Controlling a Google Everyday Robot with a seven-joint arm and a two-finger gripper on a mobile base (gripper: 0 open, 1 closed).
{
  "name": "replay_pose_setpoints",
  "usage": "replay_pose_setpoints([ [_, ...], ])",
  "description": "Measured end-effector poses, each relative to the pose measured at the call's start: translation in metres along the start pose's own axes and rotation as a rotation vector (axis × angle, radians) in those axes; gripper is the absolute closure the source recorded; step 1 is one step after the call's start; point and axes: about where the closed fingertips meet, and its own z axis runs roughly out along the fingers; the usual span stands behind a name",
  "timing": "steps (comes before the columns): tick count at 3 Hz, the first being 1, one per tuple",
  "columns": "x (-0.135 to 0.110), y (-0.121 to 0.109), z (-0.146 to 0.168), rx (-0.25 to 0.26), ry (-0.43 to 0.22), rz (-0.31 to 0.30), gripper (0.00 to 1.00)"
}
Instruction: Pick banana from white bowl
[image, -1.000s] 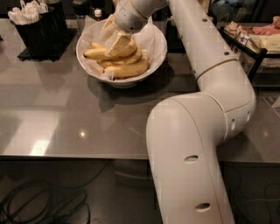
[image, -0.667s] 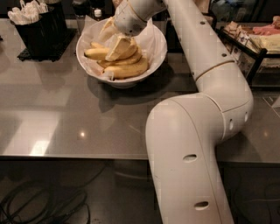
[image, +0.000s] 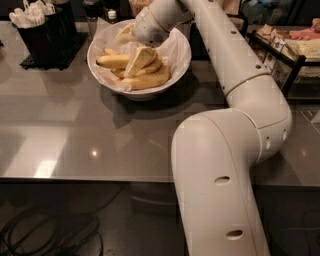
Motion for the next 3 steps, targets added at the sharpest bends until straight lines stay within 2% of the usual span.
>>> replay_pose_setpoints([
  [3, 0.0079, 0.008, -0.0049, 0.017, -0.009, 0.021, 0.98],
])
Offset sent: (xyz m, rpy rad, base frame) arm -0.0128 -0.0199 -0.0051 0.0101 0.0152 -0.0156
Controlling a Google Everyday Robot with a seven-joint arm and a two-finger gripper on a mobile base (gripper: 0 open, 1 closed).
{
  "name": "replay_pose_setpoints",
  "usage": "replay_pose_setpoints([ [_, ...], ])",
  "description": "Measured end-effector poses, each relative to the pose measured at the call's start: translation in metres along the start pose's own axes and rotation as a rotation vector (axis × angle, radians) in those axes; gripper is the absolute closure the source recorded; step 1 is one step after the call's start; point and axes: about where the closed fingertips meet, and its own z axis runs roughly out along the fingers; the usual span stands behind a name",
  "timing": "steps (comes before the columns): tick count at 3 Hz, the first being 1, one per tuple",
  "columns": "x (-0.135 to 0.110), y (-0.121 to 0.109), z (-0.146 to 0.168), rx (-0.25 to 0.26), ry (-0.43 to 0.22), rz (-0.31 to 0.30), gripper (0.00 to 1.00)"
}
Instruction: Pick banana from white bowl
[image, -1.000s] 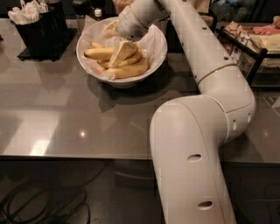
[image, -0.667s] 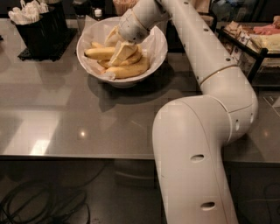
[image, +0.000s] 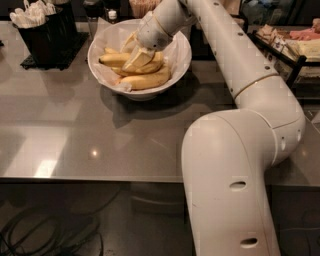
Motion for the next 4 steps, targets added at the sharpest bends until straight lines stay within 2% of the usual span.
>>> replay_pose_setpoints([
  [1, -0.007, 0.002, -0.016, 0.03, 0.018, -0.008, 1.0],
  [2, -0.019, 0.005, -0.039, 0.089, 0.019, -0.016, 1.0],
  [3, -0.039, 0.026, -0.065, 0.138, -0.008, -0.009, 1.0],
  [4, -0.086, 0.056, -0.103, 0.244, -0.084, -0.072, 1.0],
])
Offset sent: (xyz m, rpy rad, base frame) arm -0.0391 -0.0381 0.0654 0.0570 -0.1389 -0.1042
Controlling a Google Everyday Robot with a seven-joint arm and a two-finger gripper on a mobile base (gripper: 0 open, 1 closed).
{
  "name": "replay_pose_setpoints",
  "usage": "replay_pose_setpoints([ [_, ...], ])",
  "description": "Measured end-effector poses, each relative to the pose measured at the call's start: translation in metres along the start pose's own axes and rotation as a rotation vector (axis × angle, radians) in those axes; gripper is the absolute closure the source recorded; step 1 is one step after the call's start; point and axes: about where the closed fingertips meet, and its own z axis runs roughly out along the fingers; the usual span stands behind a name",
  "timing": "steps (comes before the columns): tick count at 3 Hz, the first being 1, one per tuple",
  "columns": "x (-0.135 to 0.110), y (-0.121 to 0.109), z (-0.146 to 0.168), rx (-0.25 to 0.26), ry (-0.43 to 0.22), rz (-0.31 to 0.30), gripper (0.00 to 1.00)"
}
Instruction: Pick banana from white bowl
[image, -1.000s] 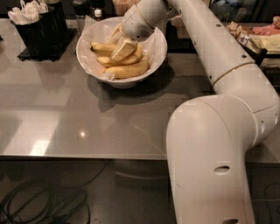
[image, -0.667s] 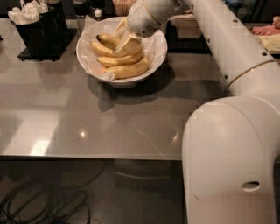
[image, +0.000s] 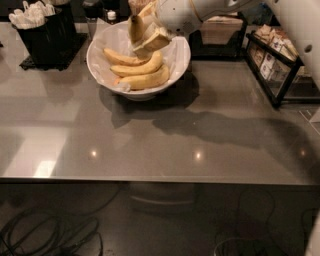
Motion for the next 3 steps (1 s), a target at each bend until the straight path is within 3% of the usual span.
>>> replay_pose_setpoints([
  [1, -0.08, 0.021, -0.035, 0.147, -0.111, -0.121, 1.0],
  [2, -0.145, 0.048, -0.044, 0.275, -0.199, -0.166, 1.0],
  [3, -0.145, 0.06, -0.04, 0.327, -0.217, -0.119, 1.0],
])
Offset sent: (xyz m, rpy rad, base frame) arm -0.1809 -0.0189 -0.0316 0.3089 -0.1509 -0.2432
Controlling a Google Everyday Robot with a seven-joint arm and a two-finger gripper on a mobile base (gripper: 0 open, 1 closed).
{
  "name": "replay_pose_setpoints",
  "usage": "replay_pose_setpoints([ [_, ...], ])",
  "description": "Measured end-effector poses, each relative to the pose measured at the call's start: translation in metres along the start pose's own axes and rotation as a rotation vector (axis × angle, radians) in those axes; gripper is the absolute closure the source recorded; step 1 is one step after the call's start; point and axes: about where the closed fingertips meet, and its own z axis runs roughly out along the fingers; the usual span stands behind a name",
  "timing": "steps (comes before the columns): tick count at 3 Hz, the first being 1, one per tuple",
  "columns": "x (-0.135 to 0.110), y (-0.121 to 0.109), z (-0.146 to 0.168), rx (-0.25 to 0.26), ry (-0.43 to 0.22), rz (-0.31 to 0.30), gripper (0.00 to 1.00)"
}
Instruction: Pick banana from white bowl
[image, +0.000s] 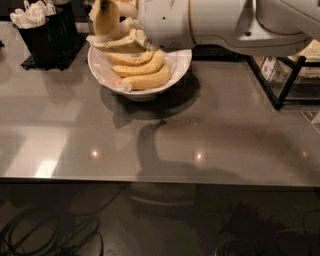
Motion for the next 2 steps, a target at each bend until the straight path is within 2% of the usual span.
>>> replay_pose_setpoints([
  [1, 0.0105, 0.0067, -0.0025, -0.005, 0.022, 0.03, 1.0],
  [2, 0.0104, 0.0068, -0.0024, -0.005, 0.023, 0.03, 1.0],
])
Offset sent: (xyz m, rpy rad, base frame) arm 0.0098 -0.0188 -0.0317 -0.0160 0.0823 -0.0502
